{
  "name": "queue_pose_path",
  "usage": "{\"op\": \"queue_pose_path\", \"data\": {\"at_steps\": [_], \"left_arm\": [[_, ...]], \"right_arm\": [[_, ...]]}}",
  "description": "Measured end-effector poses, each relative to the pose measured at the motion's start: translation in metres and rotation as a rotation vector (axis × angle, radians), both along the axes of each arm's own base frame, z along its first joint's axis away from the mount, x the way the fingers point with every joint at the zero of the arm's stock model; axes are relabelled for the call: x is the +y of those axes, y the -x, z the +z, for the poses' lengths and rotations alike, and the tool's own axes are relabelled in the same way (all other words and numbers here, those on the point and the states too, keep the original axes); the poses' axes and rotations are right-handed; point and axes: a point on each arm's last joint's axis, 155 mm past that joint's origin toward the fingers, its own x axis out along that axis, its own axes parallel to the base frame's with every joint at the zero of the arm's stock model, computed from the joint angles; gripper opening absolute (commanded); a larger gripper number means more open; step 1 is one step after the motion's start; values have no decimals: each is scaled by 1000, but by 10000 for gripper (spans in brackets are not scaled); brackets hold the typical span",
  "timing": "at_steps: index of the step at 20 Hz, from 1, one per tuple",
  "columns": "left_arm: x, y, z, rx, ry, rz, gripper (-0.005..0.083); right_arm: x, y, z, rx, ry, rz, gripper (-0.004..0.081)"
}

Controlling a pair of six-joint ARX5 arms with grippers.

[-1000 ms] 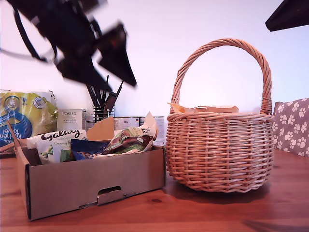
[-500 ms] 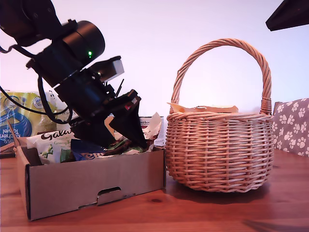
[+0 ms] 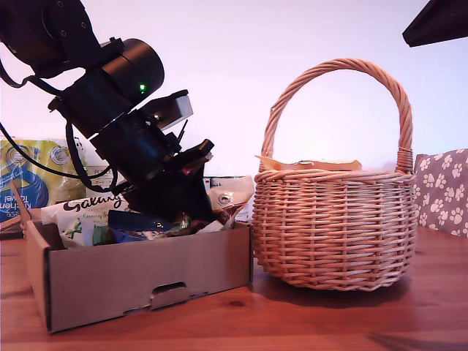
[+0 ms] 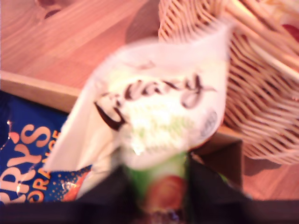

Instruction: Move the bags of Easter eggs from the cardboard box on the left into the woven basket on the right side.

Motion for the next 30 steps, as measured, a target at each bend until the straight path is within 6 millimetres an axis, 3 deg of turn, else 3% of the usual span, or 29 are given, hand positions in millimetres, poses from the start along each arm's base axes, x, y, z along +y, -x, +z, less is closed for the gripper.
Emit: {"op": "queue_pose_path", "data": {"at_steps": [7, 9, 13, 16, 20, 22, 25, 30], "left_arm": [[5, 3, 13, 29, -23, 8, 37], [5, 4, 34, -10, 0, 7, 37], [1, 18, 105, -114, 112, -34, 37], [-26, 41, 138, -118, 240, -136, 37], [-81, 66, 159, -171, 358, -260, 36], [-104, 69, 170, -219, 416, -279, 36], [-123, 60, 173, -289, 455, -272, 36], [-135, 32, 144, -326, 448, -222, 37]], "right_arm": [[0, 0, 0, 0, 0, 0, -13], [0, 0, 0, 0, 0, 0, -13], [0, 0, 0, 0, 0, 0, -13], [0, 0, 0, 0, 0, 0, -13], [0, 0, 0, 0, 0, 0, -13], [0, 0, 0, 0, 0, 0, -13], [0, 0, 0, 0, 0, 0, -13], [0, 0, 0, 0, 0, 0, -13]]}}
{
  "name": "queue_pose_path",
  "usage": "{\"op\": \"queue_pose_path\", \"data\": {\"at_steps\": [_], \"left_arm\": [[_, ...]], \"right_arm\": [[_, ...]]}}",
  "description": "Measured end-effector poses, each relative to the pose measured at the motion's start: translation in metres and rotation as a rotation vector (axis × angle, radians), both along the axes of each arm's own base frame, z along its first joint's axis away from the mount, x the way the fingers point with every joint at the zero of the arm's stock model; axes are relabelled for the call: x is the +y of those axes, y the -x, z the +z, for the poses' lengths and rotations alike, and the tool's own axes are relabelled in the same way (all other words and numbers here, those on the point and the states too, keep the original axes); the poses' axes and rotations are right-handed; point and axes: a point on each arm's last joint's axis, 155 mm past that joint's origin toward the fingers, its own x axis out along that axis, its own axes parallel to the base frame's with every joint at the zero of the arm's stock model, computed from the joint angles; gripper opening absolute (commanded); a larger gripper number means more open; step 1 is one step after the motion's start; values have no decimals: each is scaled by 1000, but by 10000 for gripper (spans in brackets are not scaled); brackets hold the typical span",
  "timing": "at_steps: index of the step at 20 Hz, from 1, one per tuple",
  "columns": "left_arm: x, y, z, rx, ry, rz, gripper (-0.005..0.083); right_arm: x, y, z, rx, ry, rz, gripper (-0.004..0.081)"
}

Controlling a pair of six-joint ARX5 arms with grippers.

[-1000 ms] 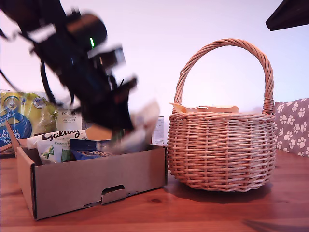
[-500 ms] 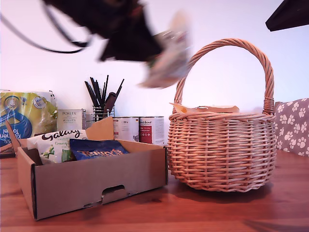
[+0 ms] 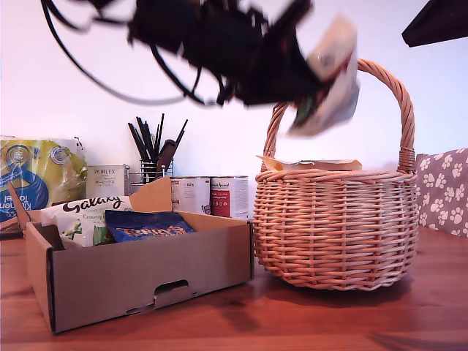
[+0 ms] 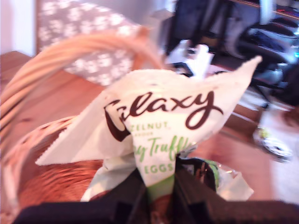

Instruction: Move the bags of Easter eggs from the cardboard box on the left into the woven basket on the right side.

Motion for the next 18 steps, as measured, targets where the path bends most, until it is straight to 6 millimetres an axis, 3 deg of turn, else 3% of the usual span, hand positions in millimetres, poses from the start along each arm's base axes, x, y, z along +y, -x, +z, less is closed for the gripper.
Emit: {"op": "queue_pose_path", "data": {"at_steps": [3, 9, 11, 14, 18], "left_arm": [[-7, -12, -7, -13, 4, 19, 37], [-27, -39, 24, -105, 72, 61, 48], [-37, -44, 16, -127, 53, 52, 130], [-44, -48, -5, -138, 4, 77, 349], [-52, -43, -4, -241, -43, 83, 362]], "right_arm": [[0, 0, 0, 0, 0, 0, -13], [0, 0, 0, -1, 0, 0, -13], [0, 0, 0, -1, 0, 0, -13], [0, 0, 0, -1, 0, 0, -13], [0, 0, 0, -1, 0, 0, -13]]}}
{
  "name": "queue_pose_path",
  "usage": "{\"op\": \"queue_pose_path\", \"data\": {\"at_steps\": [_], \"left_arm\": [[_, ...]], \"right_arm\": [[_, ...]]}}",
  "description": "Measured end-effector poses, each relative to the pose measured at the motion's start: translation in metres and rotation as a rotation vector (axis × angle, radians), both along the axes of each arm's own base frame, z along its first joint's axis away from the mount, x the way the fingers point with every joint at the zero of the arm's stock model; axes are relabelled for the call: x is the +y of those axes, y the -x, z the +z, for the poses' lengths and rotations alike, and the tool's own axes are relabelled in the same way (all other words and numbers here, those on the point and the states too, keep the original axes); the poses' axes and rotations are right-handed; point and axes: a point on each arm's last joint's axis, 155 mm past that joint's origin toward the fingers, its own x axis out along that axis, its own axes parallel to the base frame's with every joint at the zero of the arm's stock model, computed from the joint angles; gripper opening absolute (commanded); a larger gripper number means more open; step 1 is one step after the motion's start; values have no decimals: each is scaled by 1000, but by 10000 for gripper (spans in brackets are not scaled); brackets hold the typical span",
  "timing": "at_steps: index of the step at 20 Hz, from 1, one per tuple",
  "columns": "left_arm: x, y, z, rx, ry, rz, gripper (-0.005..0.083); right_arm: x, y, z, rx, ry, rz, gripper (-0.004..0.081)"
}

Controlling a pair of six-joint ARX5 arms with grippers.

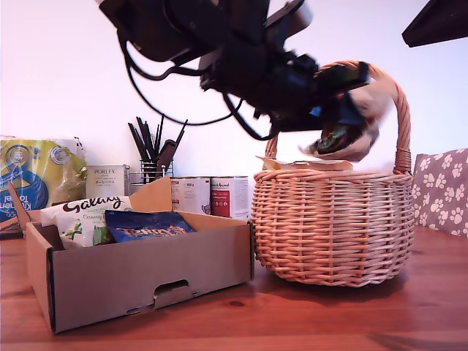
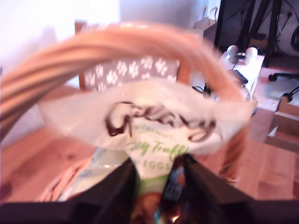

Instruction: Move the bags of Easter eggs from the cardboard box on the left into the woven basket on the right side.

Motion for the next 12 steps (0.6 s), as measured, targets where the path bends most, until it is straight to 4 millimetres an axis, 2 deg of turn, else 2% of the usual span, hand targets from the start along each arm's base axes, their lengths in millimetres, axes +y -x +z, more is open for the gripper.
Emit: {"op": "queue_pose_path", "data": {"at_steps": [5, 8, 10, 12], "left_arm": [[0, -1, 0, -9, -6, 3, 363], [5, -5, -7, -5, -38, 29, 418], [11, -11, -13, -8, -69, 58, 416], [12, -11, -15, -8, -79, 63, 362]], "right_arm": [[0, 0, 0, 0, 0, 0, -13], [0, 0, 0, 1, -1, 3, -13], [0, 1, 0, 1, -1, 3, -13], [1, 0, 0, 1, -1, 3, -13]]}}
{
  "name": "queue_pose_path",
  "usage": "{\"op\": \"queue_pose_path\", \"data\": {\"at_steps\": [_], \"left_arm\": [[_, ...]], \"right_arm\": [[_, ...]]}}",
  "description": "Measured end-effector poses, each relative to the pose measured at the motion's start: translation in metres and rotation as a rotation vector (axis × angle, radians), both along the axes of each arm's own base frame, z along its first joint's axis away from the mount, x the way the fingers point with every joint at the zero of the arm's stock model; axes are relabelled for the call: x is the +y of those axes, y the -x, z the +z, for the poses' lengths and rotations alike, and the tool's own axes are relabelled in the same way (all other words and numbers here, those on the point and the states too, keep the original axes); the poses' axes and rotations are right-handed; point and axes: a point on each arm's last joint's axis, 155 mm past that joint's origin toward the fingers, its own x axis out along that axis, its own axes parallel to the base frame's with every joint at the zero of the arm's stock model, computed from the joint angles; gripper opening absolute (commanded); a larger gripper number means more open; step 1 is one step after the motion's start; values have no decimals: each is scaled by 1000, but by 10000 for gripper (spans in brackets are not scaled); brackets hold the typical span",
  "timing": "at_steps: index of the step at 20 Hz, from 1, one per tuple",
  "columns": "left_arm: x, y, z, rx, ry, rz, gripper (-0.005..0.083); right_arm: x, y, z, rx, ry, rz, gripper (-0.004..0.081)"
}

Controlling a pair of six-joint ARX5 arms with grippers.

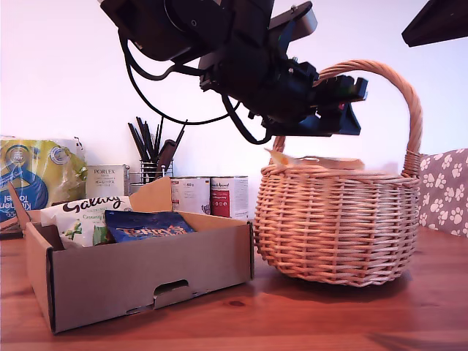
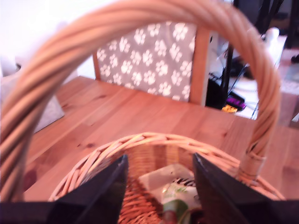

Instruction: Move the bags of Easter eggs from the cardboard box on the left into the woven basket on the right side.

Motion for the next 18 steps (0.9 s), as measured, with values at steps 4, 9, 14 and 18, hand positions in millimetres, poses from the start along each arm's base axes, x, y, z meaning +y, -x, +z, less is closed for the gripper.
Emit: {"op": "queue_pose_path", "data": {"at_steps": [4, 9, 14, 18], "left_arm": [[4, 6, -17, 56, -61, -10, 77], [30, 30, -20, 170, -186, -12, -24], [64, 51, 34, 177, -179, -9, -24], [98, 49, 8, 214, -200, 36, -24]], "right_arm": [[0, 0, 0, 0, 0, 0, -13], [0, 0, 0, 0, 0, -1, -13], [-3, -3, -1, -4, 9, -21, -13], [-3, -3, -1, -3, 10, -21, -13]]}}
